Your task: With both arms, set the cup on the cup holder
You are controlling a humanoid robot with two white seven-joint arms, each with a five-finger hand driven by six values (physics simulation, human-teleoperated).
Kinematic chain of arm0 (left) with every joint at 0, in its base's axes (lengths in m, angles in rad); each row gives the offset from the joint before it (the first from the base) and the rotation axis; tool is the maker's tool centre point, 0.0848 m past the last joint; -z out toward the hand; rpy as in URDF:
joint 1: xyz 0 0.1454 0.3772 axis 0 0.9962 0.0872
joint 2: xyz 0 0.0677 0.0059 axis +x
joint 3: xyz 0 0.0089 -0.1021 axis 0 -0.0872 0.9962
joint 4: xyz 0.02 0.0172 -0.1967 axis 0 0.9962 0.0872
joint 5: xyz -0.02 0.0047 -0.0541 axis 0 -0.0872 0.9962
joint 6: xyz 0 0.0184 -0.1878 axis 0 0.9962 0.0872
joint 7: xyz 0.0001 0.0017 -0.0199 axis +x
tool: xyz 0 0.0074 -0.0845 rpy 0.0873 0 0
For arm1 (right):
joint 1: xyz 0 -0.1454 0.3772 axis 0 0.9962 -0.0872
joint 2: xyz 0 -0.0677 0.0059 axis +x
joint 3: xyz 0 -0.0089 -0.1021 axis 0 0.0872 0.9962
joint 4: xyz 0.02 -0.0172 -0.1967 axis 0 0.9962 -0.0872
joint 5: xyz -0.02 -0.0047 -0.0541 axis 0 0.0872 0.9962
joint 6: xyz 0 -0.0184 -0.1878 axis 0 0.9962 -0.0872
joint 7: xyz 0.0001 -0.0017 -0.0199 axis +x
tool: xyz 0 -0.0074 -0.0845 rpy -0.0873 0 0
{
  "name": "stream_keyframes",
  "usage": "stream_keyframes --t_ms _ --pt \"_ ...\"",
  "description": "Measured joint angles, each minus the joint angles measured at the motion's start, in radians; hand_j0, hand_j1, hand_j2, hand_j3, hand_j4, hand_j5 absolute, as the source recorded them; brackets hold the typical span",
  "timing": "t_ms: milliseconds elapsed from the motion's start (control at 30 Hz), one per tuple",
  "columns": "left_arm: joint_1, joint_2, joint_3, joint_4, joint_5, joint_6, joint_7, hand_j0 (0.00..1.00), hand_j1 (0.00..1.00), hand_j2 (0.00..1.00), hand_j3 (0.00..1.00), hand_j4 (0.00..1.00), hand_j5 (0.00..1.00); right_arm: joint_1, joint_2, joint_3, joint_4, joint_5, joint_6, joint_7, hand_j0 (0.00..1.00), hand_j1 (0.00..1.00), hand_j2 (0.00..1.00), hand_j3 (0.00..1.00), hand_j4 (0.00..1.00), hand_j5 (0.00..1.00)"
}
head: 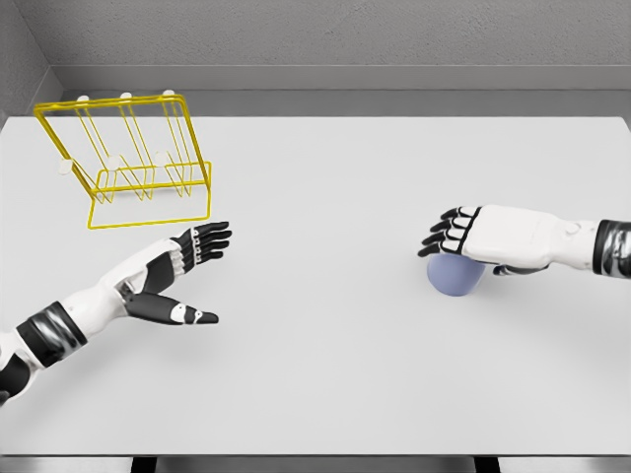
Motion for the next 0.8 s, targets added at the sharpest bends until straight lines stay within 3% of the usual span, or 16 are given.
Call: stream_keyframes --t_ms 267,533,800 --pt "-0.005 -0.008 0.0 0.008 0.004 0.003 0.0 1.0 1.0 1.0 1.0 1.0 1.0 -0.005 0.0 -0.001 -0.003 0.009 0.002 0.007 0.76 0.76 0.76 0.76 0.76 0.76" --pt "-0.018 -0.065 -0.001 0.075 -0.007 0.006 -0.001 1.0 1.0 1.0 1.0 1.0 1.0 -0.005 0.005 -0.003 -0.005 0.01 0.005 0.012 0.68 0.68 0.68 0.68 0.68 0.68" --pt "-0.023 -0.102 -0.003 0.114 -0.017 0.017 -0.001 1.0 1.0 1.0 1.0 1.0 1.0 -0.032 0.007 -0.002 -0.006 0.024 0.001 0.016 0.68 0.68 0.68 0.68 0.68 0.68"
